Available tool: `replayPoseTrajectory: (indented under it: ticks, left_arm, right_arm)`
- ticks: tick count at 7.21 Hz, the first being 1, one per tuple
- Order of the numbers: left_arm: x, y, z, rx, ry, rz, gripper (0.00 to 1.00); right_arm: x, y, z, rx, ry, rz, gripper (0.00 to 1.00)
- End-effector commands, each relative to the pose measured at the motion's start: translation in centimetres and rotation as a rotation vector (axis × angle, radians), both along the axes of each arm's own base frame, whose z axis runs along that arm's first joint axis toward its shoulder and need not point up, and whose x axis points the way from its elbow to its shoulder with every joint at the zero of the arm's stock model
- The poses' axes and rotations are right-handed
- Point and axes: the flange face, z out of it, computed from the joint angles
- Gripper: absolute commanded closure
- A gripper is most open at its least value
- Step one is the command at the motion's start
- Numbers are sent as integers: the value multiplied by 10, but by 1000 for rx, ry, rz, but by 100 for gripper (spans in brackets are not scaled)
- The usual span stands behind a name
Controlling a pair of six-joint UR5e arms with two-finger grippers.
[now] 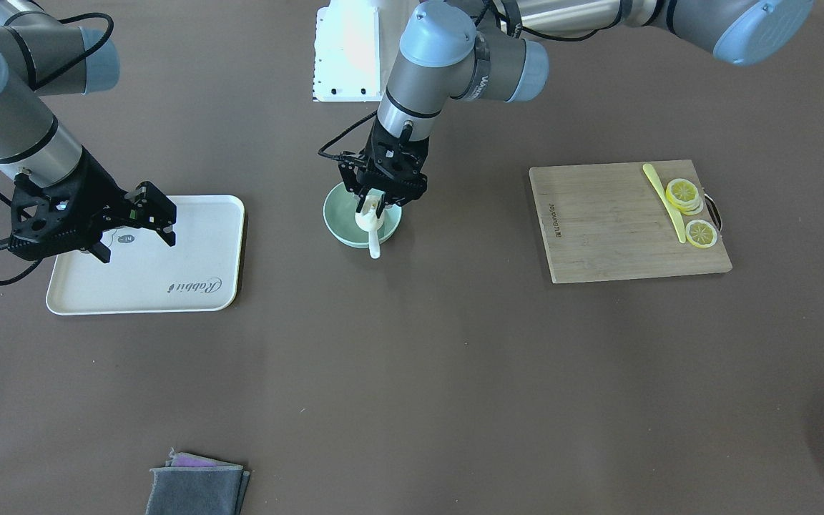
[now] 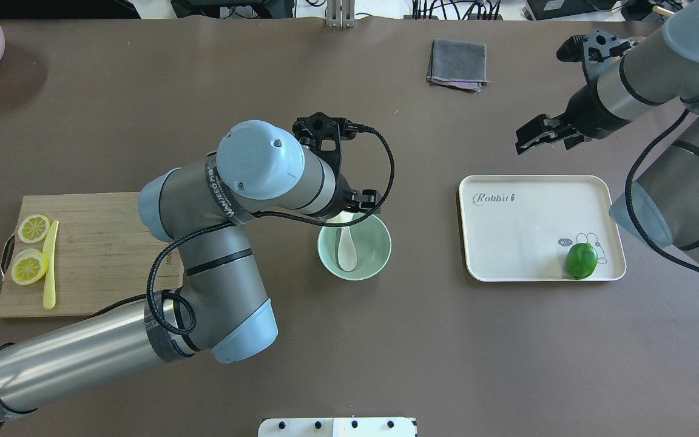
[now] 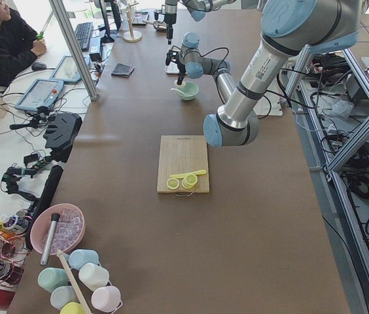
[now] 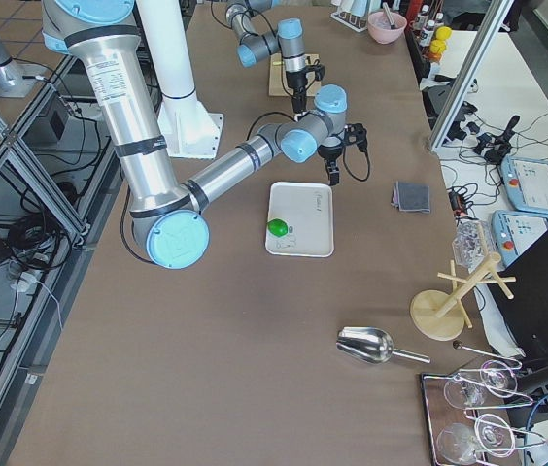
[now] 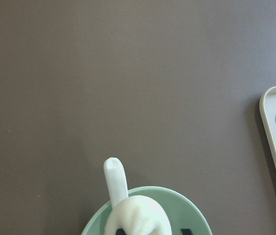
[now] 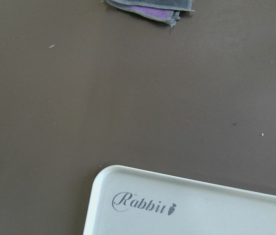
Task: Put spoon and bun in bowl
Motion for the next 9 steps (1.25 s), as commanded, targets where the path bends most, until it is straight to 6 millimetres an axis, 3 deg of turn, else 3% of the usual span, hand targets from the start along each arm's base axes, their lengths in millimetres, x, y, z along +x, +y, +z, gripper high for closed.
replayPoseTrajectory:
  ticks: [1,3,5,6,7,8,9]
  left_arm:
    - [-6,2,-5,-4,13,-11,2]
    - [-4,4,-8,-50,28,-28,2]
    - [-9,6,-15,-51,38,-28,2]
    - [-33,0,-19,-47,12,-44,2]
    - [-81,-14,-22,-15,-80,-41,2]
    - [-151,-26,1,125,-180,22,2]
    - [-229,-55,70,153,-256,40,2]
  right_arm:
    - [25,-16,10,-43,10,35,0]
    - [32,-17,18,-50,24,26,0]
    - [58,-22,29,-24,109,-53,0]
    - [79,-22,45,-24,152,-90,0]
    - [105,-20,73,1,195,-152,0]
    - [131,-18,100,21,219,-183,0]
    - [157,-12,125,16,235,-189,0]
